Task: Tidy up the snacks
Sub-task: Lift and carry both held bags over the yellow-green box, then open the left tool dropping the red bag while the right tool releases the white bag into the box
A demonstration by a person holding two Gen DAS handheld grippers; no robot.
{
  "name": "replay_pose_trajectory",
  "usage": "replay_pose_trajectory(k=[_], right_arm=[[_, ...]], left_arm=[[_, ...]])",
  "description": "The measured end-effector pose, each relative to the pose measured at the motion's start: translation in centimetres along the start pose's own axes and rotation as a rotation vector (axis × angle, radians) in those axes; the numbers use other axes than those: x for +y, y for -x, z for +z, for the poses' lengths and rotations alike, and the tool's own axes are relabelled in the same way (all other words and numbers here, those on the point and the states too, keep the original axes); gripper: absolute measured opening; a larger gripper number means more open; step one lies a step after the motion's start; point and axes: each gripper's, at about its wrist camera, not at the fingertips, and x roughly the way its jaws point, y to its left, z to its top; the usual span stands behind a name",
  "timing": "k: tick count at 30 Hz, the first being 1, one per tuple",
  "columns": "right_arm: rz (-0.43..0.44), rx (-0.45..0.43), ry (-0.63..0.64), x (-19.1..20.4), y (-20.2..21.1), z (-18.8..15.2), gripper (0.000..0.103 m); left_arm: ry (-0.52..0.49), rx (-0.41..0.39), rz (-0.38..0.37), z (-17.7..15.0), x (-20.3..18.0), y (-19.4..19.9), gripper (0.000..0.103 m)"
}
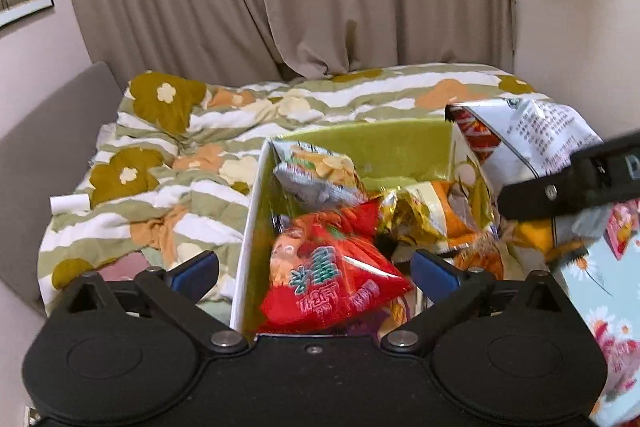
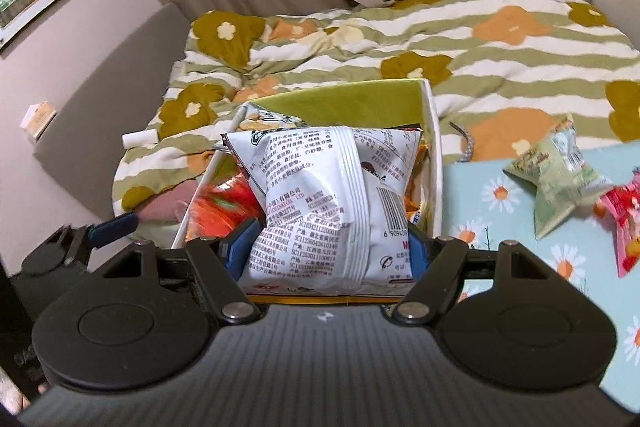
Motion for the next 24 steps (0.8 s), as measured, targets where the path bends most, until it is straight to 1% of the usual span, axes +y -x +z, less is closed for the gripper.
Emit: replay_pose_trajectory(k=[2, 4, 9, 14, 15, 16, 17, 24], right_arm=[[-0.01, -0.003, -0.011, 0.1, 0.1, -0.2, 0.089], [-0.014, -0.011, -0.019, 0.2, 0.4, -0.5, 0.089], [-0.021, -0.015, 0.002, 1.2, 0.1, -0.3, 0.089], [-0.015, -0.011, 0.024, 2.7, -1.3, 0.2, 0.091], [-0.011, -0.012, 0.022, 2.8, -1.6, 0.2, 0.092], [-0.011, -0.017, 0.017, 2.9, -2.0, 0.2, 0.099], [-0.012, -0.023, 0.012, 2.9, -2.2, 0.1, 0.103], [-0.013, -0.063, -0.008, 2.3, -2.1, -1.4, 0.103]], left_arm=[[0.011, -0.002, -0.034, -0.3, 0.6, 0.6, 0.103], [0.022, -0.007, -0.048, -0.7, 0.8, 1.4, 0.103], [0.023, -0.003, -0.041, -1.4, 1.5, 2.4, 0.103], [0.053, 0.003, -0.034, -1.7, 2.9, 2.6, 0.103], [0.06, 0.007, -0.034, -1.8, 3.2, 2.6, 0.103], [0.065, 0.01, -0.032, -1.9, 3.5, 2.6, 0.103], [0.068, 0.011, -0.03, -2.0, 3.7, 2.6, 0.103], [0.092, 0.02, -0.033, -2.8, 4.3, 2.6, 0.103]])
